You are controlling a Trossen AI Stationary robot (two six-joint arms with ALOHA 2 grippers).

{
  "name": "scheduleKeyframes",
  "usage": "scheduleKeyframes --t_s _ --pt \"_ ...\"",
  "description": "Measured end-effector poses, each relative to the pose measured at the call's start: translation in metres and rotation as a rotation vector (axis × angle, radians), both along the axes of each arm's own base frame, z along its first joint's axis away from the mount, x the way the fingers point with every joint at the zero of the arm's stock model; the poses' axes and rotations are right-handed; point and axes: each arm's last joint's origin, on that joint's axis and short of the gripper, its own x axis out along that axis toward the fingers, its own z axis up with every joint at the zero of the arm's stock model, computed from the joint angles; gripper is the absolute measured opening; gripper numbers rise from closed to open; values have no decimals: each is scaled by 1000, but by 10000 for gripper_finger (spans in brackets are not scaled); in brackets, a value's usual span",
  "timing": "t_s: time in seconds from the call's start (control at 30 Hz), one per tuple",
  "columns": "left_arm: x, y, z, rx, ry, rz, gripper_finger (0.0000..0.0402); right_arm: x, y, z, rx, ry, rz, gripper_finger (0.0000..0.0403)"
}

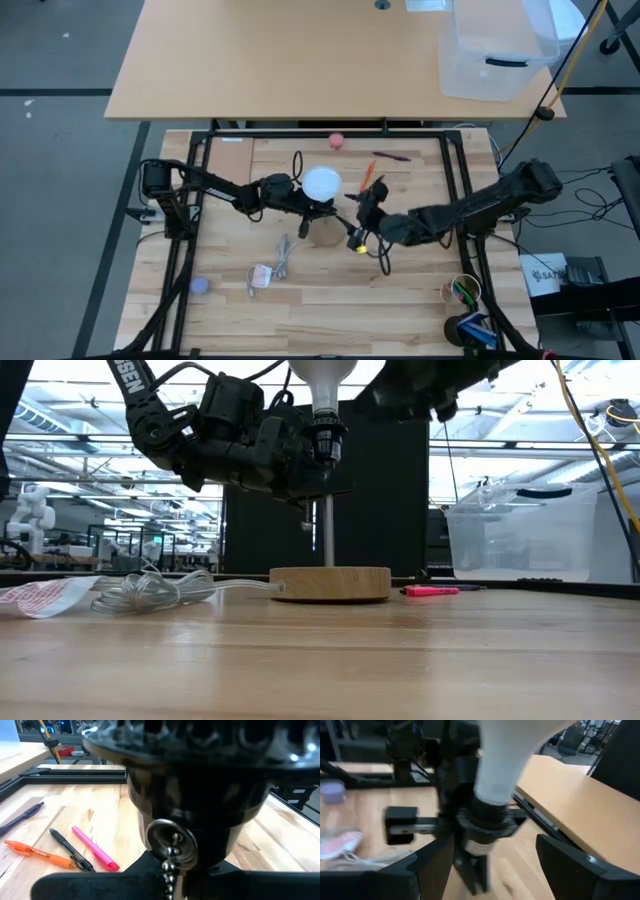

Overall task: Screw lightbulb
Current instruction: Remove the white lightbulb from the desk lamp

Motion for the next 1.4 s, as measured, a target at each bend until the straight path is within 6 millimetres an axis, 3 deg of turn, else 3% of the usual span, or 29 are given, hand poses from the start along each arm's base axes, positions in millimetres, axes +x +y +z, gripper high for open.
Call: scheduleKeyframes --t_s 0.23,0.53,0.93,1.23,1.4 --pt "0 0 0 3 0 4 29 19 12 -21 12 -115 -30 273" --pt "0 1 0 -7 1 12 29 27 18 -24 -75 -239 -215 273" --pt "0 1 0 -9 2 12 29 36 -3 -22 -40 -325 -202 273" --pt "0 1 0 -9 2 14 29 49 -20 -13 -17 -348 -90 272" --pt "0 1 0 -9 2 14 29 51 -26 -11 -48 -333 -70 248"
